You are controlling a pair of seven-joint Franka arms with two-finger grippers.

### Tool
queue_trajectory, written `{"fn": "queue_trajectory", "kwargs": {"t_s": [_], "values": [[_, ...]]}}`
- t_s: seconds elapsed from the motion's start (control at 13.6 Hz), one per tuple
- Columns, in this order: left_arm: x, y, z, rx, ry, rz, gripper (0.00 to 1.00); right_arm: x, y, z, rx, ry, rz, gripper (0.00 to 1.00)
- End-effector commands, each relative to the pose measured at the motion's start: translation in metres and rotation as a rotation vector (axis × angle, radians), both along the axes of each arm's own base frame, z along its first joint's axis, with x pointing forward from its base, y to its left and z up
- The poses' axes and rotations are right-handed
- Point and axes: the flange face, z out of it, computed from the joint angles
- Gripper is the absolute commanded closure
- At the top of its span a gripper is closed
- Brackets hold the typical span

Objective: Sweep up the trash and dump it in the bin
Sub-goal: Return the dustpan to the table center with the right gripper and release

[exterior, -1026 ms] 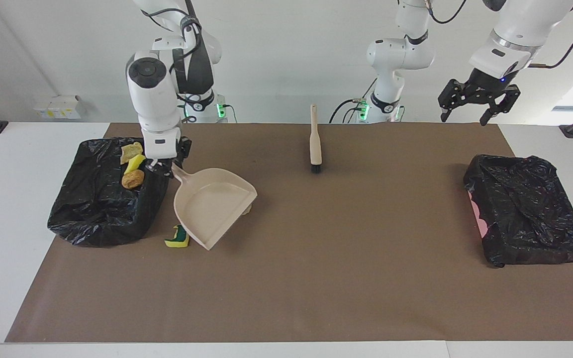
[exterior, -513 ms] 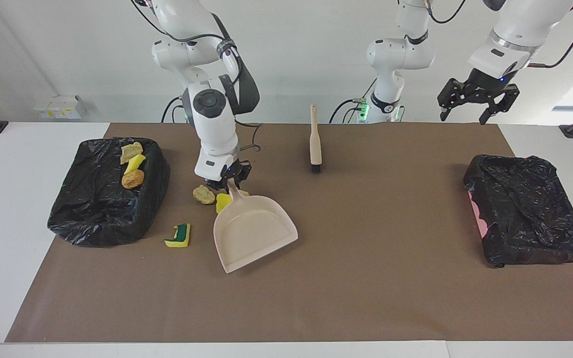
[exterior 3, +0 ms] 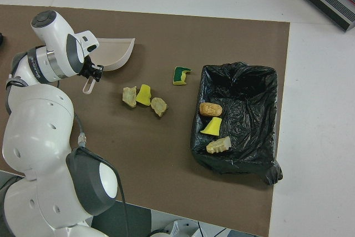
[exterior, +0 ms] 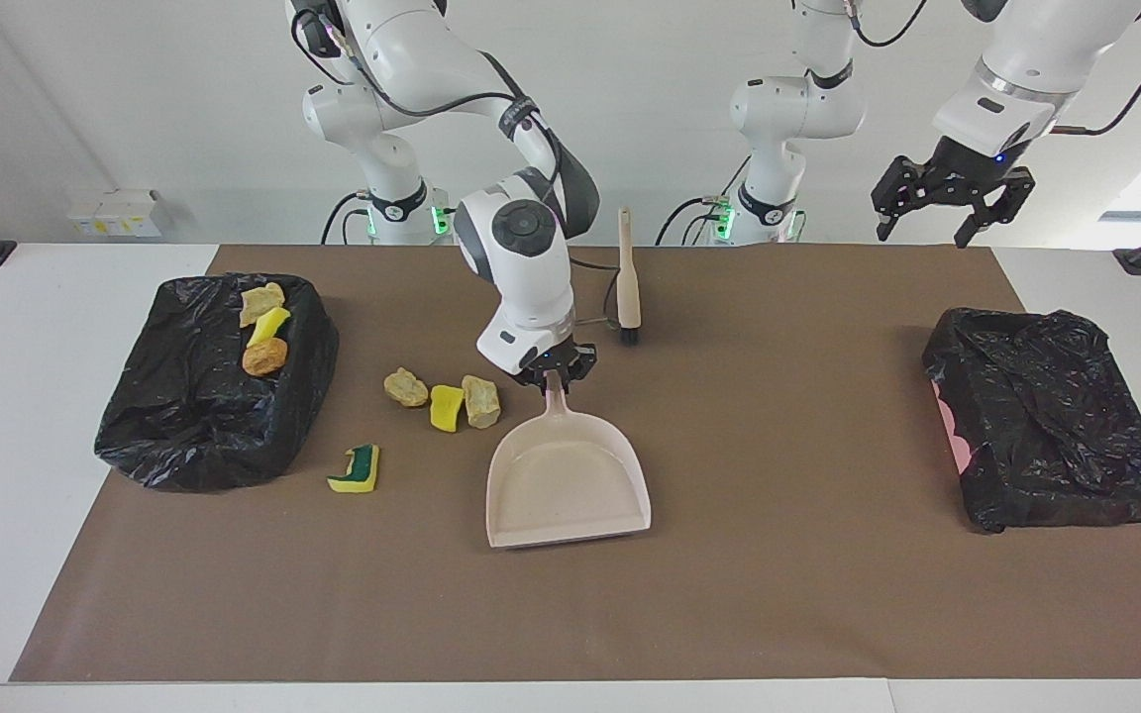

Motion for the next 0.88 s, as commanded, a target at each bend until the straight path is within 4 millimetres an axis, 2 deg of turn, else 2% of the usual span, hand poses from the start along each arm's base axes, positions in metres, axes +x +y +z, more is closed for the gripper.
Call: {"fn": "queue_trajectory", "kwargs": {"t_s": [0.0,0.07,0.15,0.22,0.29,0.37,0.59,0.73,0.81], "values": [[0.003,0.0,0.002,0.021,0.027,-0.012,0.0,0.018,0.047,-0.014,0.043,0.006,-0.086,1.0],[0.012,0.0,0.003,0.021,0.03,-0.009,0.0,0.019,0.058,-0.02,0.043,0.007,-0.113,1.0],[0.012,-0.001,0.003,0.023,0.034,-0.012,0.0,0.016,0.064,-0.021,0.043,0.008,-0.117,1.0],[0.013,-0.002,0.003,0.023,0.031,-0.014,0.0,0.015,0.065,-0.02,0.049,0.013,-0.124,0.81],[0.015,-0.002,0.001,0.023,0.031,-0.012,0.0,0.013,0.065,-0.019,0.038,0.004,-0.112,0.01],[0.017,-0.001,0.0,0.024,0.027,-0.012,0.0,0.01,0.07,-0.016,0.043,-0.005,-0.084,0.0],[0.023,-0.001,-0.007,0.025,0.031,-0.01,0.0,-0.012,0.061,0.006,0.017,0.02,-0.056,0.0],[0.024,-0.003,-0.007,0.027,0.023,-0.012,0.0,-0.03,0.059,0.016,-0.006,0.06,-0.042,0.0],[0.024,-0.003,-0.005,0.024,0.013,-0.01,0.0,-0.048,0.065,0.019,-0.01,0.081,-0.046,0.0]]}}
